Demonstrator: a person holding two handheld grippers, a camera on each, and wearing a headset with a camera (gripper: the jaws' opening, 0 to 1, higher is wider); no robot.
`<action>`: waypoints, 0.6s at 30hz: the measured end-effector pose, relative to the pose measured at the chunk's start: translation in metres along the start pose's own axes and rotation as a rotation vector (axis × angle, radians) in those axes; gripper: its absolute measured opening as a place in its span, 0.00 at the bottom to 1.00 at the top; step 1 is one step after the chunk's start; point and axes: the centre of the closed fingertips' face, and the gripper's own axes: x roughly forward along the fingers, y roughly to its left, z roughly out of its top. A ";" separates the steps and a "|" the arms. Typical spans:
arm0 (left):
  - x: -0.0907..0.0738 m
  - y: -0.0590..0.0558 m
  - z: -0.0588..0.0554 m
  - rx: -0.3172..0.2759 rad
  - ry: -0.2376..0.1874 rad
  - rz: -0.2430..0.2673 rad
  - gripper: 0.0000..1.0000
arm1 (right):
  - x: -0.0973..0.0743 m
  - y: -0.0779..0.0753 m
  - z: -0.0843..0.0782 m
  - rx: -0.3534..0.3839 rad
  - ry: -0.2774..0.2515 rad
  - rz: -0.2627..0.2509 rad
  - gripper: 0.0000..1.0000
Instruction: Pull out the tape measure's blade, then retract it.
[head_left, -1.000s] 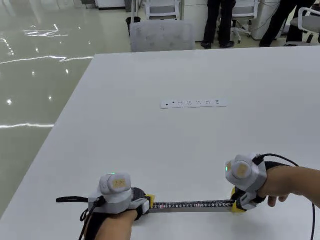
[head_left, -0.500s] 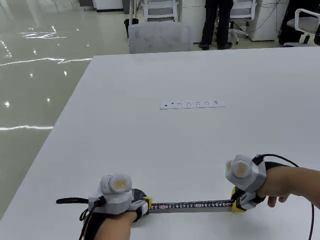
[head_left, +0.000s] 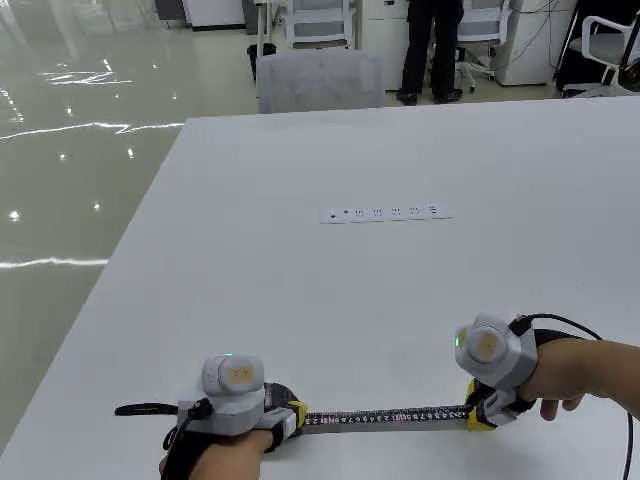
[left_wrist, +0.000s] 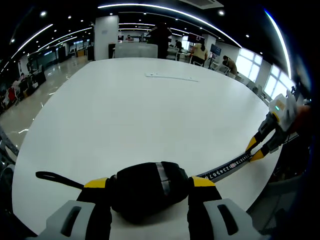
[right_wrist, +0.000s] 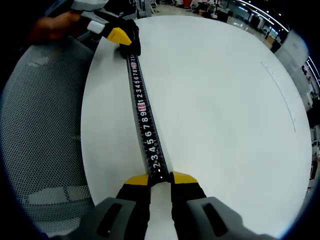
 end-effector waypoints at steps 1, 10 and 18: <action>0.000 0.000 0.000 -0.002 0.000 -0.001 0.58 | 0.000 0.000 0.000 -0.013 -0.001 -0.001 0.13; -0.002 0.001 -0.001 -0.022 -0.004 -0.027 0.58 | -0.001 0.003 0.002 -0.022 -0.062 0.013 0.14; -0.002 0.000 -0.001 -0.010 0.007 -0.055 0.58 | -0.001 0.006 0.007 -0.003 -0.098 0.020 0.14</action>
